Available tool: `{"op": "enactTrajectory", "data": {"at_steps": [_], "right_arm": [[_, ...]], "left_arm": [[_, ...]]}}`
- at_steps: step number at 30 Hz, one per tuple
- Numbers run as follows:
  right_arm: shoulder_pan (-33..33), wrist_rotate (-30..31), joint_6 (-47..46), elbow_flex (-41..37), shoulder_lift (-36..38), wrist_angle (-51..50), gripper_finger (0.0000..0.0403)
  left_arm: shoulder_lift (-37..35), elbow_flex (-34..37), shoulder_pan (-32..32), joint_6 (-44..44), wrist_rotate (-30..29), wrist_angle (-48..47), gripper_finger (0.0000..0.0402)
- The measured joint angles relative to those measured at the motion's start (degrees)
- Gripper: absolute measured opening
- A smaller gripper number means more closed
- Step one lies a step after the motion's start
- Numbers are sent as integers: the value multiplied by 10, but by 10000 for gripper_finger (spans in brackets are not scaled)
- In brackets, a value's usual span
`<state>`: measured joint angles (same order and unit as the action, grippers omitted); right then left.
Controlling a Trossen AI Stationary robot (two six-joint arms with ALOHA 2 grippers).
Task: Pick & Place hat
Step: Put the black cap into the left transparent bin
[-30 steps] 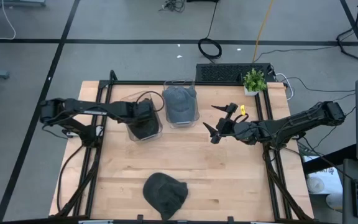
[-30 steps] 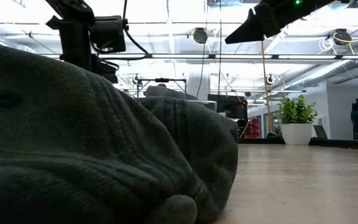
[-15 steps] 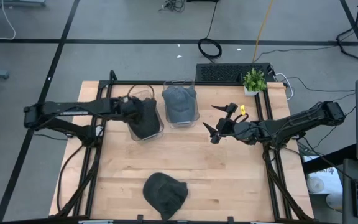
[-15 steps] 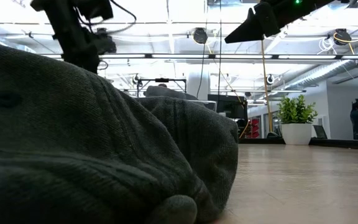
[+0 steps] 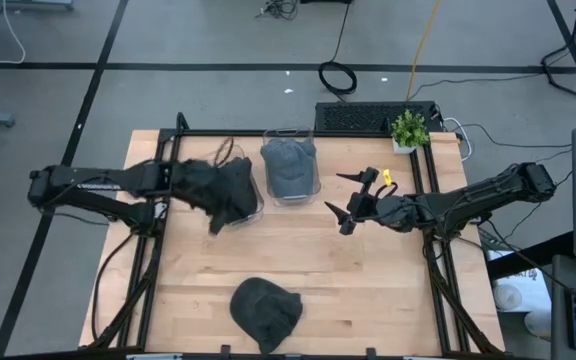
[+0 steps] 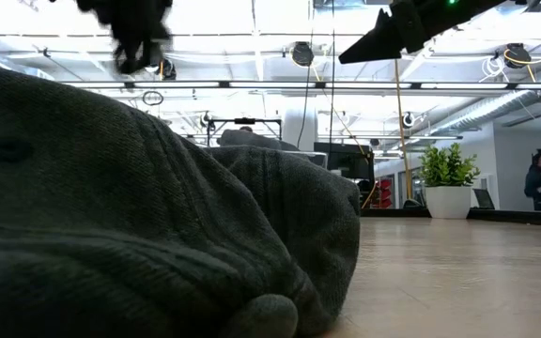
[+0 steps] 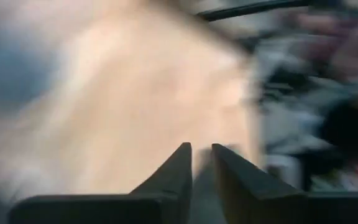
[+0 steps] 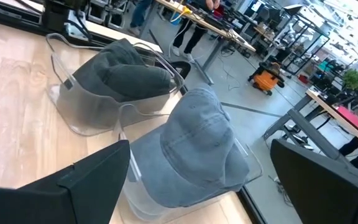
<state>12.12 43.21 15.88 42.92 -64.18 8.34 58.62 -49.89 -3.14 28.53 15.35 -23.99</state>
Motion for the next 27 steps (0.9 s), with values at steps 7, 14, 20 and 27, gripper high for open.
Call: {"op": "enactTrajectory", "data": {"at_steps": [7, 14, 20, 27], "right_arm": [[0, 1, 2, 0, 0, 0, 380], [0, 1, 0, 0, 0, 0, 380], [0, 2, 0, 0, 0, 5, 380], [0, 2, -1, 0, 0, 9, 380]], "left_arm": [[69, -1, 207, -159, -38, 288, 135], [179, -1, 298, -36, -154, 298, 179], [277, -59, 325, 21, -104, 218, 183], [354, -154, 347, 20, -88, 76, 160]]}}
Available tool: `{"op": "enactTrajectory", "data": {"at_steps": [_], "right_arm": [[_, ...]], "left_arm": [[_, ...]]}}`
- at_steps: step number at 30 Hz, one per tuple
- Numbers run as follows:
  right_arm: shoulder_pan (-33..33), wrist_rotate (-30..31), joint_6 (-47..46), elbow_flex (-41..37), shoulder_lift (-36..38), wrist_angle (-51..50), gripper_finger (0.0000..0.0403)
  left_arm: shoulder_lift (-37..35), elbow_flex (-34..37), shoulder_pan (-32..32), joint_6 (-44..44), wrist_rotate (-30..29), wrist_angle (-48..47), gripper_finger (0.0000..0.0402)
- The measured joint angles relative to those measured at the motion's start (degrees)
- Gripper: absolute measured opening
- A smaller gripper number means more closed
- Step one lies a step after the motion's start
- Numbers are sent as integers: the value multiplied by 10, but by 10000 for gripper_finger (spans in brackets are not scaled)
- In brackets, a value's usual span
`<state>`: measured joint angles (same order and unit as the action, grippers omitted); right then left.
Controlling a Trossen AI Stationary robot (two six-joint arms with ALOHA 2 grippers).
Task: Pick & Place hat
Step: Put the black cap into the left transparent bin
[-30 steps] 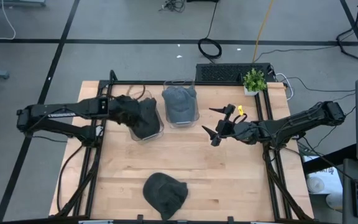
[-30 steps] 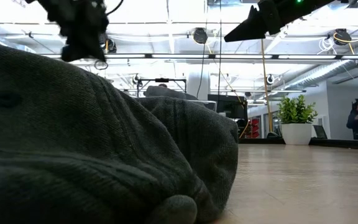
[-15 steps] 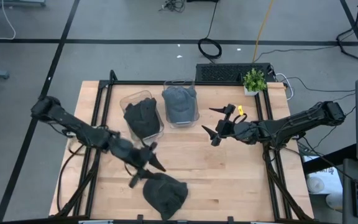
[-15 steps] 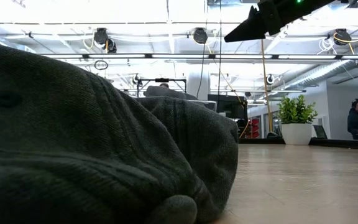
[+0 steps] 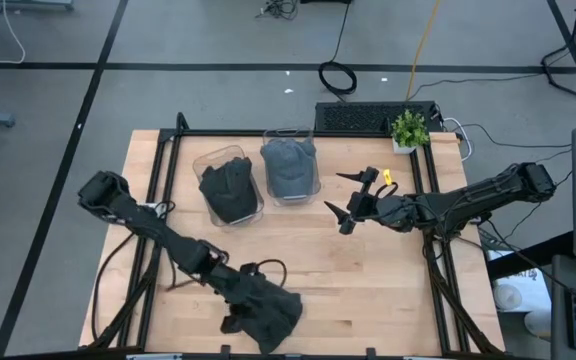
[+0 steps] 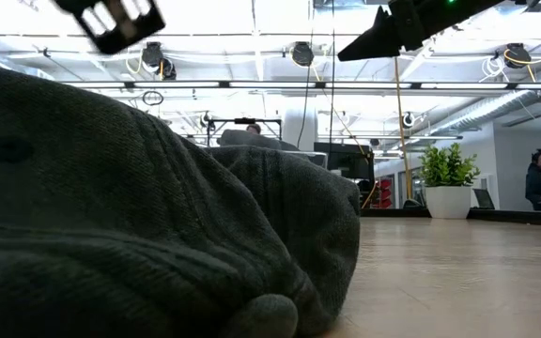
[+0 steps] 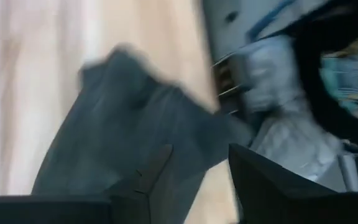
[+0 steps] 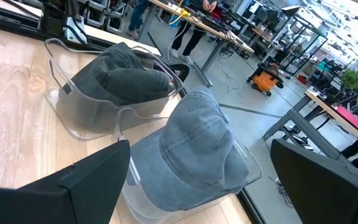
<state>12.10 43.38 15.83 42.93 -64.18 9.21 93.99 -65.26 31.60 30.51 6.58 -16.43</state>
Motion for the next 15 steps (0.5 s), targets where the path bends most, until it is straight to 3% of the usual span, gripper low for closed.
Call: {"op": "enactTrajectory", "data": {"at_steps": [4, 10, 12, 15], "right_arm": [[0, 0, -1, 0, 0, 0, 380], [0, -1, -3, 0, 0, 0, 380], [0, -1, -8, 0, 0, 0, 380], [0, -1, -8, 0, 0, 0, 380]], "left_arm": [[26, -13, 0, 119, -18, -107, 165], [27, -11, -8, 311, -35, -345, 169], [13, 0, -5, 349, -37, -341, 163], [-13, 34, 0, 381, -13, -255, 155]]}}
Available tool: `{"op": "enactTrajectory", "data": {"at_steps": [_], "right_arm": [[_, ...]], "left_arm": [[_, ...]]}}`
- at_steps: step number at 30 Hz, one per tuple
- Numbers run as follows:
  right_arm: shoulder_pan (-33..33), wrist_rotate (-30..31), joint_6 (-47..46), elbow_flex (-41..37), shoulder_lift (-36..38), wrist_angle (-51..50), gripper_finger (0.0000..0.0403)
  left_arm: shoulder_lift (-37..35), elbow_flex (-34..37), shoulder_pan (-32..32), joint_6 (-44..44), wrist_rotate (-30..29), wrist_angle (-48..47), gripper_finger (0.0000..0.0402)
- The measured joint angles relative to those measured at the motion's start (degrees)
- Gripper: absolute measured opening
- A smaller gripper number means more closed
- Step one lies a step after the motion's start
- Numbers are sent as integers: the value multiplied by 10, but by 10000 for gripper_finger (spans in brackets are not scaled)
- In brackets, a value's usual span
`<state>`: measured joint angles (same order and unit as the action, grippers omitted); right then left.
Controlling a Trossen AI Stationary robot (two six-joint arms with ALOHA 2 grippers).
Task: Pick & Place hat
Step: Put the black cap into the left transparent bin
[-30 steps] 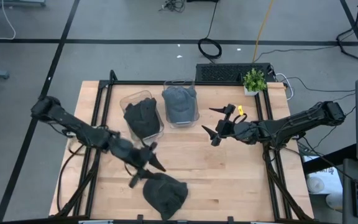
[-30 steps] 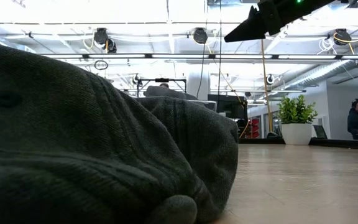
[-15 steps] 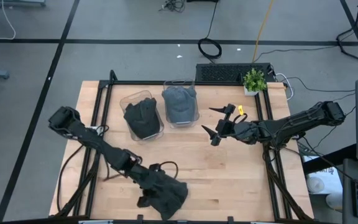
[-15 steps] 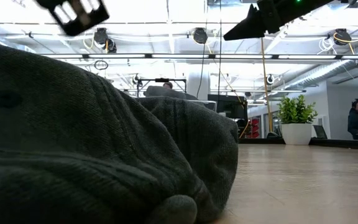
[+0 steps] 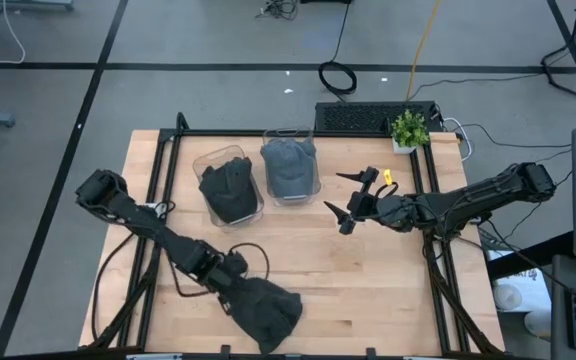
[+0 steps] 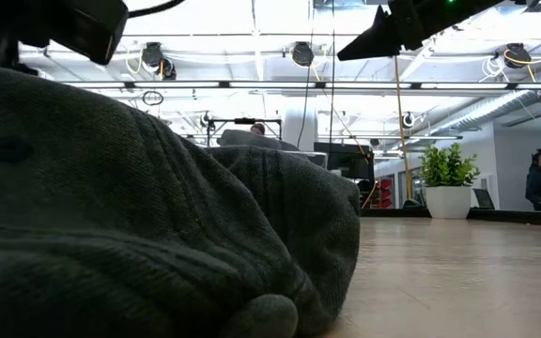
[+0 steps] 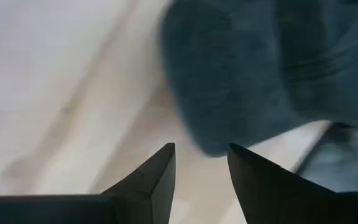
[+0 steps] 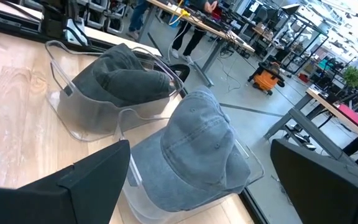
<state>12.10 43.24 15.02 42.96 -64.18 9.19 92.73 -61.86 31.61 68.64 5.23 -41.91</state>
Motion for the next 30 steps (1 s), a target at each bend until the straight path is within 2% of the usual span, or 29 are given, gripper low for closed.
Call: {"op": "enactTrajectory", "data": {"at_steps": [6, 11, 13, 17, 21, 25, 30], "right_arm": [[0, -1, -4, 0, 0, -4, 380], [0, -33, -8, 0, 0, -5, 380], [0, -51, -9, 0, 0, -5, 380], [0, -62, -11, 0, 0, -4, 380], [0, -61, -11, 0, 0, -4, 380], [0, -61, -11, 0, 0, -5, 380], [0, -61, -13, 0, 0, -5, 380]], "left_arm": [[-51, 124, -3, 83, 15, 180, 152], [-108, 213, 2, 171, -16, 213, 152], [-124, 241, 6, 190, -40, 255, 152], [-138, 285, 11, 205, -52, 394, 152], [-137, 319, 17, 246, -49, 421, 157], [-137, 345, 26, 265, -50, 444, 181], [-137, 375, 33, 258, -63, 547, 213]]}}
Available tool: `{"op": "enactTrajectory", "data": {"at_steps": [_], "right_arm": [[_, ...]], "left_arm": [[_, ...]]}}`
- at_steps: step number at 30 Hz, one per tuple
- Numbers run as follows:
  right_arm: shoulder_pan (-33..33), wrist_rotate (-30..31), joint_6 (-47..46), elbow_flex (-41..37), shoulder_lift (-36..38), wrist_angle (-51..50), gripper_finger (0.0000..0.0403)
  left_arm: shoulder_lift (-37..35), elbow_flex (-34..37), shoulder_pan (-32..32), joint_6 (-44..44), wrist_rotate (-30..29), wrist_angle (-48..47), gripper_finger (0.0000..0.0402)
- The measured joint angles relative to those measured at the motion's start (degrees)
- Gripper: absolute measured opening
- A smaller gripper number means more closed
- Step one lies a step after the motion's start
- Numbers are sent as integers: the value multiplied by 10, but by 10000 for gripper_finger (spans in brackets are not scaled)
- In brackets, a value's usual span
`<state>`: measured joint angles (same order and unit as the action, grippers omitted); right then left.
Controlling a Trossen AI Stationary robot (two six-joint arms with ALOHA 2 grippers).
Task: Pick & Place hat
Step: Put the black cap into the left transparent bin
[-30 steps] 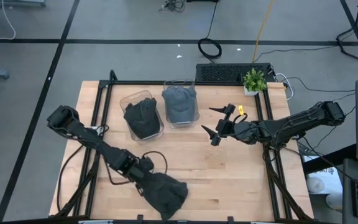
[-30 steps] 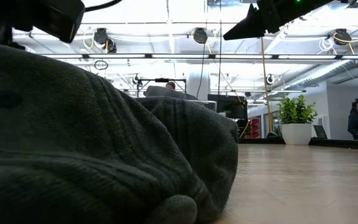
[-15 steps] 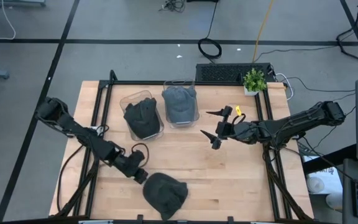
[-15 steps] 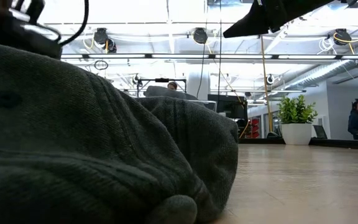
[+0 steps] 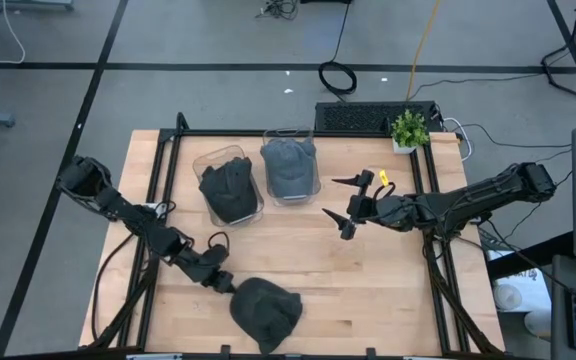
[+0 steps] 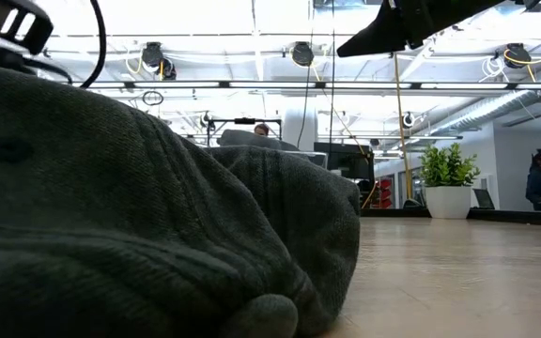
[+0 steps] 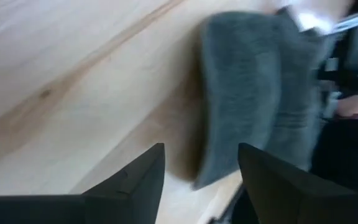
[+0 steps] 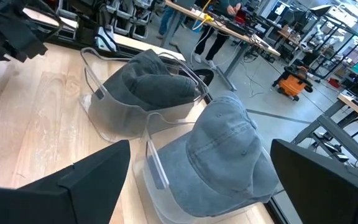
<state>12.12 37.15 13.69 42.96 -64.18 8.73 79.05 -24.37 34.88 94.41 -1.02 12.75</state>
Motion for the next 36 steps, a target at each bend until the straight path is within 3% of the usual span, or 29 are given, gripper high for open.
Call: {"op": "enactTrajectory", "data": {"at_steps": [5, 14, 27, 36], "right_arm": [[0, 0, -1, 0, 0, 0, 380], [0, 0, -6, 0, 0, 0, 380], [0, 0, -6, 0, 0, -4, 380], [0, 0, -6, 0, 0, -4, 380]], "left_arm": [[0, 11, 3, -2, -16, 22, 224], [1, 10, 3, -2, -21, 30, 209], [50, 10, 10, -21, -20, 148, 207], [51, 9, 13, -4, -16, 134, 207]]}}
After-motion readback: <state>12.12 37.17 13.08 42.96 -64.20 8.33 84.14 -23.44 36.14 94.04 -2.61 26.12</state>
